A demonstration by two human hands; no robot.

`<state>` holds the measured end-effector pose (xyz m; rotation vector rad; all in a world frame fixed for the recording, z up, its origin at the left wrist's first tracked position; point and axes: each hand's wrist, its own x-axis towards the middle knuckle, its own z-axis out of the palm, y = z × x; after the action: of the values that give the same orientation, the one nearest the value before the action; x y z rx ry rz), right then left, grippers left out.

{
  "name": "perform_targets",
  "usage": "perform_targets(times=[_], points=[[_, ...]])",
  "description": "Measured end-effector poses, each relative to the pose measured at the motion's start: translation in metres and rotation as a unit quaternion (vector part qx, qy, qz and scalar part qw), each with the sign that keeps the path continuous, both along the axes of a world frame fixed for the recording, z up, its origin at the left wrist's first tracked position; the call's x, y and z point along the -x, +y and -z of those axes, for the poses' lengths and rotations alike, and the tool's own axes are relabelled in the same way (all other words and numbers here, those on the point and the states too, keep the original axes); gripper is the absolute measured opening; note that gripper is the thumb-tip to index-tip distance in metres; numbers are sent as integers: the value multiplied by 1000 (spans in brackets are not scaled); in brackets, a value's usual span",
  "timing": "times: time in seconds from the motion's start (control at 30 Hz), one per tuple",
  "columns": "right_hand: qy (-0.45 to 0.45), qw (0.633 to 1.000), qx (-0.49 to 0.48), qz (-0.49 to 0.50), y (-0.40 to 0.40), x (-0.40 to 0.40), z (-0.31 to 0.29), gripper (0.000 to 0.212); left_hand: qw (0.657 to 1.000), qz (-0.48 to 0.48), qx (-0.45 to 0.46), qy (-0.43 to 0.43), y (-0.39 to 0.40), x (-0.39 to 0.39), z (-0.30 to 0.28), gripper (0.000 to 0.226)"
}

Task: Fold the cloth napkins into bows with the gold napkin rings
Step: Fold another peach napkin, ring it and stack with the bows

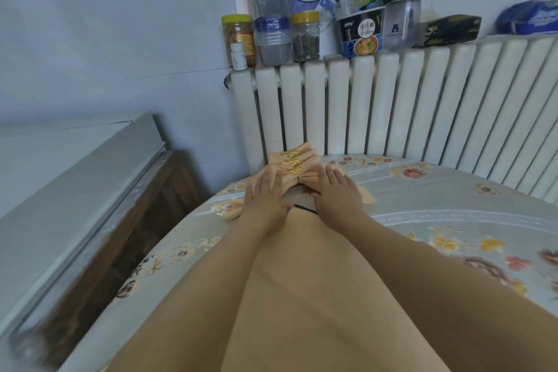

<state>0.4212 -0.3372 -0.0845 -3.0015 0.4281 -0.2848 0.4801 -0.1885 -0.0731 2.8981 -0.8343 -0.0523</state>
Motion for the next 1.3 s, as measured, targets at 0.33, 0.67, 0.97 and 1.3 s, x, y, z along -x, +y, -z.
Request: perform_targets(times=[0.33, 0.67, 0.97, 1.3], points=[[-8, 998, -13, -54, 58, 170, -37, 59, 998, 21, 15, 49, 54, 167, -31, 68], [-6, 992, -68, -107, 108, 325, -31, 54, 993, 39, 38, 101, 110, 319, -21, 70], [100, 975, -104, -167, 117, 440, 2, 70, 987, 42, -53, 147, 167, 423, 3, 77], [90, 951, -237, -175, 110, 487, 3, 80, 976, 66, 35, 204, 226, 441, 10, 94]])
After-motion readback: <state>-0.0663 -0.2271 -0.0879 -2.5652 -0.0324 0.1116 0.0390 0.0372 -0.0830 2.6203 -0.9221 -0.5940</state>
